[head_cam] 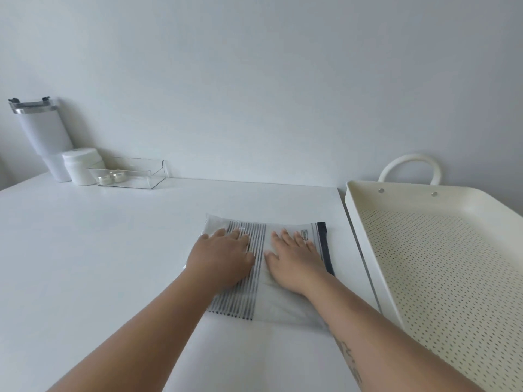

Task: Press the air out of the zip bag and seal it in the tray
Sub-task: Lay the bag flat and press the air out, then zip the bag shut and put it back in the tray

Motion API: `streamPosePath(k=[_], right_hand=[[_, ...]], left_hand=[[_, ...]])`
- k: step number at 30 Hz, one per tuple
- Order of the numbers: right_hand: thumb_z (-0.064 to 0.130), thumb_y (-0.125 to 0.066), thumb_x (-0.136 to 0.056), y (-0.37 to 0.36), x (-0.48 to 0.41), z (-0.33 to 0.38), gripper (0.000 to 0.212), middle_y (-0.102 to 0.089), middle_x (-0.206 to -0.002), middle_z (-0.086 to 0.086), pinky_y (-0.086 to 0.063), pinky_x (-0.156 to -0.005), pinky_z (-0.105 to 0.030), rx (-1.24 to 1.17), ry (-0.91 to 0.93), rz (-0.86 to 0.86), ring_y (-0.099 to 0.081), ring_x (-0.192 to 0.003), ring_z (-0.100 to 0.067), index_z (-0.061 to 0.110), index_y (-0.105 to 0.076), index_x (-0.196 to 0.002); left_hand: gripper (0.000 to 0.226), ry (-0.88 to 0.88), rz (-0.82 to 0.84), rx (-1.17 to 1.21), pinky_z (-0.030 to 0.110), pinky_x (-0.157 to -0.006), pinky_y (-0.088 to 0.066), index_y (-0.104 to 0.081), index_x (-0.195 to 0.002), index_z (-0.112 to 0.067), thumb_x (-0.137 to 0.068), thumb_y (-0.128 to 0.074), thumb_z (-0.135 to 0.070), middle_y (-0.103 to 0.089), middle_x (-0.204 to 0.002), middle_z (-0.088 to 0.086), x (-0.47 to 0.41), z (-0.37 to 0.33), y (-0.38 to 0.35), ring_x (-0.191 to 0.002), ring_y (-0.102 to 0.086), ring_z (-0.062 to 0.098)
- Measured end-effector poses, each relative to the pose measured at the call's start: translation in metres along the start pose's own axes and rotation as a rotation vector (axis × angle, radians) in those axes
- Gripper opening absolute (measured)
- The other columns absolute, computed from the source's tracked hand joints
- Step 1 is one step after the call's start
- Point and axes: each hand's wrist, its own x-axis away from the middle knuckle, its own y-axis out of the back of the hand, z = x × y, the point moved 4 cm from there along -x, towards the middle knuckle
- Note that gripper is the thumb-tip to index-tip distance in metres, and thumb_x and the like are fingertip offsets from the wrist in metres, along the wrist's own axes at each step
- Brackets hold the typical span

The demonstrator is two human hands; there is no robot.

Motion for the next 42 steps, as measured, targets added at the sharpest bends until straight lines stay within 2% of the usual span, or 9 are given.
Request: streamPosePath(k=[5,12,18,22,25,29,34,39,42], right_hand=[[0.026,-0.028,-0.100,0.021,0.020,-0.008,0.054,-0.020,-0.161,-0.007,-0.020,-0.118,-0.040,-0.138,0.026,0.051,-0.019,-0.147,-0.025,0.015,-0.021,-0.152],[0.017,-0.030,-0.095,0.028,0.056,-0.016,0.032,-0.052,-0.121,-0.008,-0.044,-0.096,-0.043,-0.005,0.025,0.032,-0.047,-0.119,-0.028,0.009,-0.053,-0.117],[0.016,-0.032,-0.093,0.030,0.070,-0.010,0.015,-0.055,-0.107,-0.008,-0.044,-0.081,-0.040,0.043,0.037,-0.040,-0.050,-0.104,-0.029,0.011,-0.046,-0.090],[0.015,-0.030,-0.095,0.028,0.089,-0.005,0.025,-0.046,-0.083,0.002,-0.035,-0.074,-0.037,0.049,0.056,-0.092,-0.044,-0.089,-0.029,0.011,-0.053,-0.104],[0.017,-0.030,-0.095,0.024,0.101,-0.002,0.039,-0.058,-0.116,-0.005,-0.040,-0.087,-0.039,-0.005,0.085,-0.068,-0.050,-0.107,-0.032,0.017,-0.050,-0.128],[0.022,-0.039,-0.093,0.021,0.102,-0.005,0.052,-0.042,-0.151,0.003,-0.036,-0.108,-0.037,-0.120,0.125,0.023,-0.041,-0.134,-0.023,0.029,-0.038,-0.145],[0.032,-0.050,-0.085,0.020,0.103,-0.009,0.058,-0.038,-0.151,0.007,-0.032,-0.111,-0.034,-0.088,0.182,0.130,-0.037,-0.138,-0.020,0.031,-0.042,-0.142],[0.033,-0.054,-0.089,0.019,0.109,-0.009,0.043,-0.047,-0.142,0.004,-0.041,-0.103,-0.036,-0.079,0.232,0.034,-0.047,-0.128,-0.019,0.035,-0.055,-0.131],[0.027,-0.053,-0.089,0.017,0.117,-0.001,0.036,-0.055,-0.125,0.007,-0.047,-0.091,-0.035,-0.018,0.299,-0.084,-0.050,-0.116,-0.017,0.033,-0.062,-0.123]], left_hand=[[0.047,-0.226,-0.168,-0.174,0.041,-0.117,-0.022,-0.056,-0.133,-0.027,-0.093,-0.043,-0.050,-0.053,-0.144,-0.008,-0.006,0.004,0.034,-0.141,-0.036,0.016],[0.035,-0.048,-0.293,0.011,0.037,-0.095,-0.042,-0.065,-0.107,-0.020,-0.093,-0.039,-0.039,-0.066,-0.116,-0.005,0.061,-0.028,0.033,-0.112,-0.056,0.021],[0.041,0.089,-0.126,0.146,0.042,-0.113,-0.027,-0.060,-0.107,-0.014,-0.097,-0.031,-0.042,-0.059,-0.124,-0.001,0.083,-0.036,0.002,-0.130,-0.045,0.021],[0.032,0.058,0.016,0.203,0.047,-0.117,-0.018,-0.054,-0.105,-0.014,-0.098,-0.029,-0.033,-0.057,-0.126,-0.002,0.062,-0.008,-0.002,-0.133,-0.042,0.018],[0.036,0.039,0.073,0.203,0.045,-0.117,-0.020,-0.054,-0.119,-0.012,-0.098,-0.030,-0.029,-0.052,-0.138,0.000,0.050,0.004,0.007,-0.138,-0.038,0.017],[0.046,-0.027,-0.057,0.257,0.037,-0.106,-0.039,-0.057,-0.129,-0.018,-0.094,-0.049,-0.046,-0.056,-0.137,-0.003,0.064,-0.006,0.020,-0.129,-0.047,0.019],[0.072,-0.143,-0.002,0.274,0.032,-0.103,-0.040,-0.050,-0.139,-0.031,-0.078,-0.058,-0.068,-0.052,-0.139,-0.014,0.109,-0.026,0.014,-0.127,-0.043,0.011],[0.031,-0.172,-0.089,0.199,0.034,-0.088,-0.048,-0.063,-0.121,-0.028,-0.094,-0.050,-0.036,-0.062,-0.119,-0.011,0.137,-0.031,0.021,-0.110,-0.052,0.014],[0.027,-0.155,-0.192,0.079,0.036,-0.079,-0.050,-0.065,-0.107,-0.021,-0.098,-0.040,-0.026,-0.064,-0.104,-0.005,0.145,-0.038,0.025,-0.100,-0.057,0.018]])
